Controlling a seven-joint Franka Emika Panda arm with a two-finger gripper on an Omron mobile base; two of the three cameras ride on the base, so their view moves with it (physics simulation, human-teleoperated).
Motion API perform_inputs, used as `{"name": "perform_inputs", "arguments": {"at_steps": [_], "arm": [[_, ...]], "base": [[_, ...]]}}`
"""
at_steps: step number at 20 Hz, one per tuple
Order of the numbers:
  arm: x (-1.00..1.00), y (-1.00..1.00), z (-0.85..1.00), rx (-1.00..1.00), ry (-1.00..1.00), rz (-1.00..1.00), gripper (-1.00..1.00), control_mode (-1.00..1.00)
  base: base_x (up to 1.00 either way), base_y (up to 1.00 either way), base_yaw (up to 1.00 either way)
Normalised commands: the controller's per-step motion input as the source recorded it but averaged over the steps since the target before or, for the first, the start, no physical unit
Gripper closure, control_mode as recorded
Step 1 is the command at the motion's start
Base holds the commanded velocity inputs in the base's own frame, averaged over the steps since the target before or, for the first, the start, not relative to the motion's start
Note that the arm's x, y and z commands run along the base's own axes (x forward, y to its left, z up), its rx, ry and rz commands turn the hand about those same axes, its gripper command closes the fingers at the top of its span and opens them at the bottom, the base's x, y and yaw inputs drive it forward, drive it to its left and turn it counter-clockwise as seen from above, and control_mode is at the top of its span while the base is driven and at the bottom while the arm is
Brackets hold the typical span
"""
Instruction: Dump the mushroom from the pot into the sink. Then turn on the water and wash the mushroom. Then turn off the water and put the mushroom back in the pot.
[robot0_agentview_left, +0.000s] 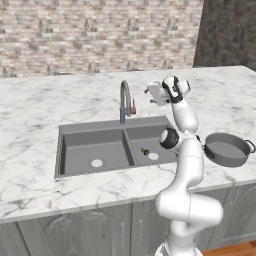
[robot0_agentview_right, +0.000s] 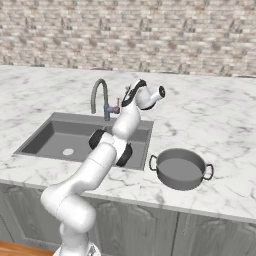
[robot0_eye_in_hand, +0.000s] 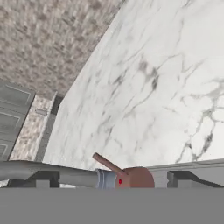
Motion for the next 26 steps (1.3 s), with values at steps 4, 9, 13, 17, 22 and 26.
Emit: {"name": "perform_inputs", "arguments": {"at_steps": [4,9,13,17,22,26], "arm": [[-0.99,-0.16,0.28,-0.12,-0.01,0.00,-1.00,-1.00],[-1.00,-0.01,0.01,-0.13,0.00,0.00,-1.00,-1.00],[-1.00,0.00,-0.02,-0.12,0.00,0.00,-1.00,-1.00],[-1.00,0.03,-0.19,-0.12,-0.01,0.00,-1.00,-1.00],[-1.00,0.16,-0.42,-0.09,-0.07,0.00,-1.00,-1.00],[-1.00,0.27,-0.56,-0.06,-0.10,0.00,-1.00,-1.00]], "base": [[0.00,0.00,0.00],[0.00,0.00,0.00],[0.00,0.00,0.00],[0.00,0.00,0.00],[0.00,0.00,0.00],[0.00,0.00,0.00]]}}
